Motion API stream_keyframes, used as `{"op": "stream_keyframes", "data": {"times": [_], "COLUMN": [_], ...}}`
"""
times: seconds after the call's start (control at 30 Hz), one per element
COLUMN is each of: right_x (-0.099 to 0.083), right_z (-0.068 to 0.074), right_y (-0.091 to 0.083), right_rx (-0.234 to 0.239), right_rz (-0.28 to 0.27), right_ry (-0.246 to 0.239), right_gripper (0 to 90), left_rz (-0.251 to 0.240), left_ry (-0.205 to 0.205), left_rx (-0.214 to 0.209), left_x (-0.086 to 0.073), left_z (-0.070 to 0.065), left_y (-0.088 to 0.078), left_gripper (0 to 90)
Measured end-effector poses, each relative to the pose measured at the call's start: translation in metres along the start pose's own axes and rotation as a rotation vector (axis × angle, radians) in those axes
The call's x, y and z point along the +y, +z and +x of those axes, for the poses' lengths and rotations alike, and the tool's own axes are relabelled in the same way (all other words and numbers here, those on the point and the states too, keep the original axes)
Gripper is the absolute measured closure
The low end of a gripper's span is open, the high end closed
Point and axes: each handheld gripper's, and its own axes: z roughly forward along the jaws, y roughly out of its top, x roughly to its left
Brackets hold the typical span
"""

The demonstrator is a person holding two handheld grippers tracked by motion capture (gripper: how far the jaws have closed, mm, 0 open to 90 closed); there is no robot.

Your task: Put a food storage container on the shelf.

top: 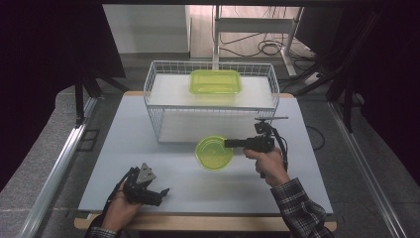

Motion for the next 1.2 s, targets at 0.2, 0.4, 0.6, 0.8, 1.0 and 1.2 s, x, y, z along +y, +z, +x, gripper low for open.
{"op": "stream_keyframes", "data": {"times": [0.2,0.4,0.6,0.8,1.0,1.2], "right_x": [0.01,0.021,0.031,0.042,0.055,0.07], "right_z": [0.01,0.017,0.023,0.029,0.038,0.049], "right_y": [-0.004,-0.008,-0.014,-0.021,-0.028,-0.035], "right_rx": [0.008,0.014,0.017,0.016,0.013,0.019], "right_rz": [-0.015,-0.036,-0.057,-0.073,-0.093,-0.119], "right_ry": [-0.006,-0.017,-0.013,-0.013,-0.026,-0.035], "right_gripper": [81.0,81.0,81.0,81.0,81.0,81.0], "left_rz": [-0.022,-0.05,-0.072,-0.072,-0.062,-0.058], "left_ry": [-0.019,-0.043,-0.063,-0.067,-0.062,-0.057], "left_rx": [-0.02,-0.042,-0.056,-0.06,-0.053,-0.05], "left_x": [0.0,0.0,-0.001,-0.001,-0.002,-0.001], "left_z": [0.002,0.005,0.008,0.009,0.008,0.008], "left_y": [-0.002,-0.004,-0.005,-0.005,-0.004,-0.004], "left_gripper": [4.5,4.3,3.7,3.4,3.4,3.4]}}
